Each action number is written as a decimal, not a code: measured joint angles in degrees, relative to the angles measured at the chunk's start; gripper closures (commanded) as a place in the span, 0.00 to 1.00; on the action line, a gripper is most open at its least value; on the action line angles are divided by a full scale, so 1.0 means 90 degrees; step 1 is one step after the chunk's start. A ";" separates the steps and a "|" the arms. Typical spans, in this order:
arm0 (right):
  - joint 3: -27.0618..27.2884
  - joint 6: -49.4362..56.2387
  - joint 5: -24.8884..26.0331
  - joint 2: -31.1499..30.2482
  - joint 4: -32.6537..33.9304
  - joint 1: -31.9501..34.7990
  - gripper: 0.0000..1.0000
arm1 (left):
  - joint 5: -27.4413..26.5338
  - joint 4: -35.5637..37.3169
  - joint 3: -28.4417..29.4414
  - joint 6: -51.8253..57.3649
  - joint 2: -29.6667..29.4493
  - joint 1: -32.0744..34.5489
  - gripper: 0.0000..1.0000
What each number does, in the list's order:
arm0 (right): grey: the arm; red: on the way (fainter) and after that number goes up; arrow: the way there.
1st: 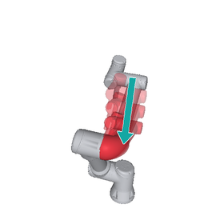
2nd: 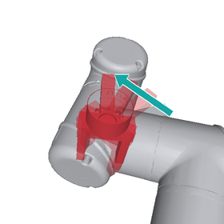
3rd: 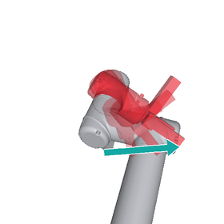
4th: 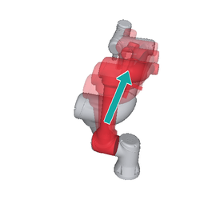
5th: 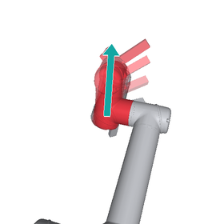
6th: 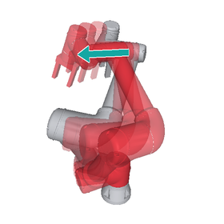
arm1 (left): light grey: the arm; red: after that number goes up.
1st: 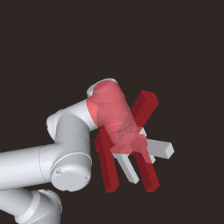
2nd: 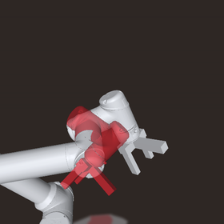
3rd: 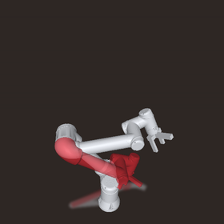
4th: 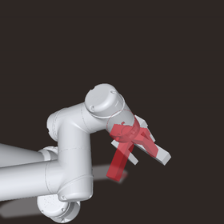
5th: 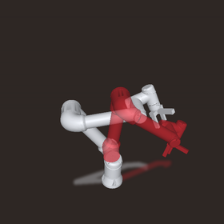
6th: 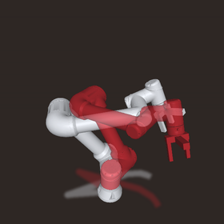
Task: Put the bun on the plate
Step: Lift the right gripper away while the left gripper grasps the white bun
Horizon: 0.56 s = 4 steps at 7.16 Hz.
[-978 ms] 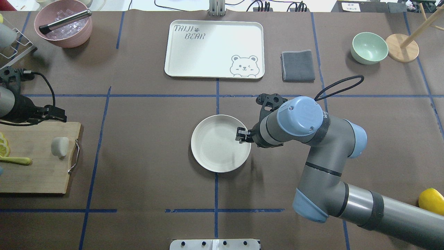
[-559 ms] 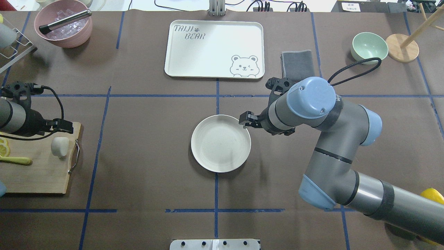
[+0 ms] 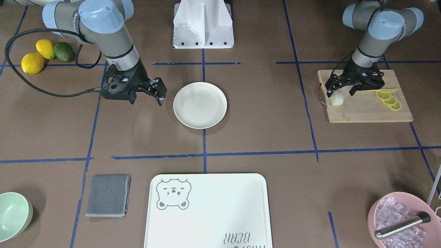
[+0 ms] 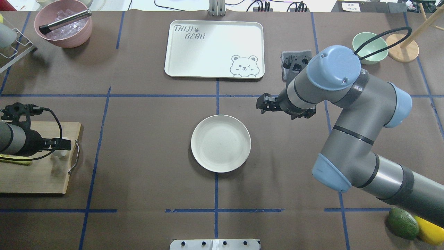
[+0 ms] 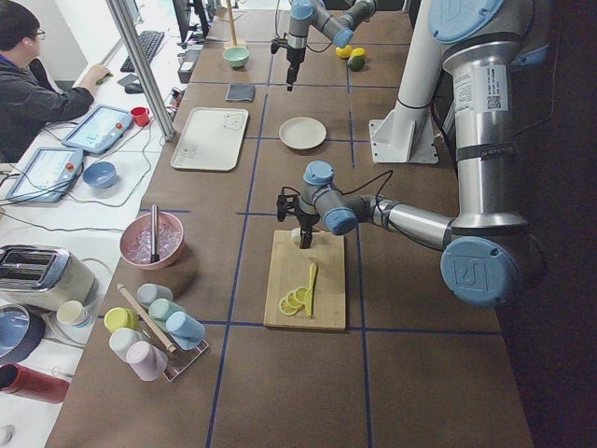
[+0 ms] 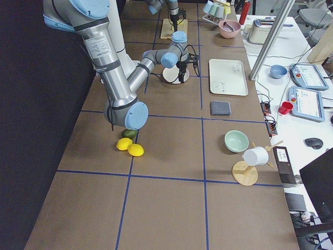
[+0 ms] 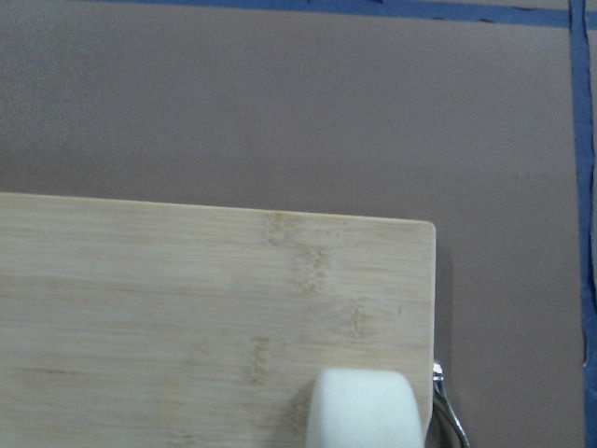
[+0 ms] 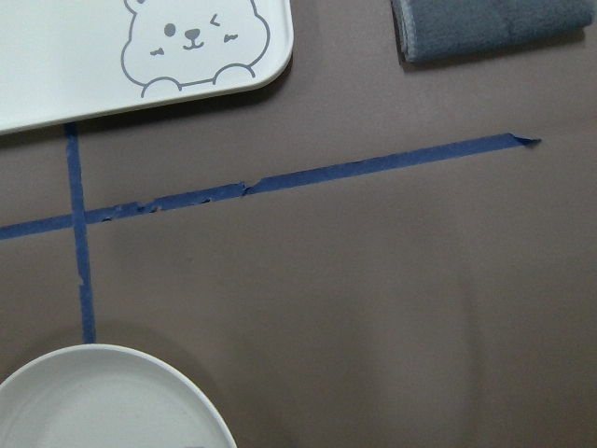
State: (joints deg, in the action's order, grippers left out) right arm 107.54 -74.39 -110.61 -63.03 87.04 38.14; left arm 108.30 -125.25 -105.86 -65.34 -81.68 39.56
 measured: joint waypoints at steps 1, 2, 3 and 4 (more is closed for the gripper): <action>0.0036 0.0120 -0.0053 -0.0040 0.0013 0.0094 0.01 | -0.0075 -0.0006 0.0003 -0.0083 -0.0002 -0.0091 0.12; 0.0059 0.0218 -0.0073 -0.0093 0.0018 0.0146 0.01 | -0.0104 -0.0008 0.0007 -0.0116 -0.0004 -0.0130 0.23; 0.0070 0.0262 -0.0080 -0.0128 0.0018 0.0166 0.01 | -0.0114 -0.0009 0.0008 -0.0125 -0.0008 -0.0141 0.33; 0.0074 0.0279 -0.0080 -0.0143 0.0017 0.0171 0.01 | -0.0117 -0.0009 0.0004 -0.0118 -0.0016 -0.0142 0.43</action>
State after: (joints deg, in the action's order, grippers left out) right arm 108.21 -71.88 -111.33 -64.32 87.20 39.68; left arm 107.24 -125.33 -105.83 -66.40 -81.83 38.28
